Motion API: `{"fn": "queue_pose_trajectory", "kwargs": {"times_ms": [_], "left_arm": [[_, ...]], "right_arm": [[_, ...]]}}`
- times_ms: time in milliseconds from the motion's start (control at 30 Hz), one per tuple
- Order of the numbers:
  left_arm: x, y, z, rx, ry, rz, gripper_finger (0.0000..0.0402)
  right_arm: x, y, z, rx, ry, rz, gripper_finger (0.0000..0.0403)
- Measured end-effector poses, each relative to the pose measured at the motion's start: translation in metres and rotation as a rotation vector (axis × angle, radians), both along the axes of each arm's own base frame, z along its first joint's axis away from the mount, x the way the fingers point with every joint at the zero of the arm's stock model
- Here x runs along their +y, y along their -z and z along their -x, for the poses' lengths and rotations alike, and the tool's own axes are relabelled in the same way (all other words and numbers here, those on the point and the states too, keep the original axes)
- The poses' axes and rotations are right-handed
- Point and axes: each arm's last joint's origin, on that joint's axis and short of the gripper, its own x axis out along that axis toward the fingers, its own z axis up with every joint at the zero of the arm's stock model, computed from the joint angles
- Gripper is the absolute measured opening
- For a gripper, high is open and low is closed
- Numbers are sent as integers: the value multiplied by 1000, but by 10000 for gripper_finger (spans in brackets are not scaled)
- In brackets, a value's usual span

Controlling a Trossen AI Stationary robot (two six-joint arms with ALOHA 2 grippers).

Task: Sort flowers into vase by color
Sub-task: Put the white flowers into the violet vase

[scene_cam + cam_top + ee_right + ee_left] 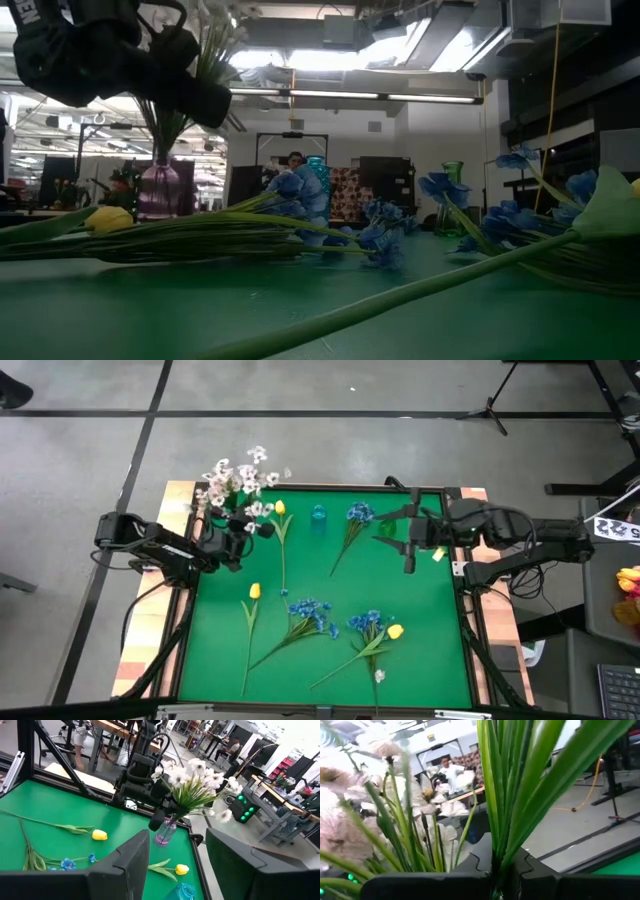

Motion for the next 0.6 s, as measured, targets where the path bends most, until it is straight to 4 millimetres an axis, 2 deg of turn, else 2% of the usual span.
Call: {"fn": "queue_pose_trajectory", "kwargs": {"times_ms": [600], "left_arm": [[4, 3, 2, -86, -85, 38, 3]], "right_arm": [[-1, -3, 11, -1, 0, -7, 193]]}}
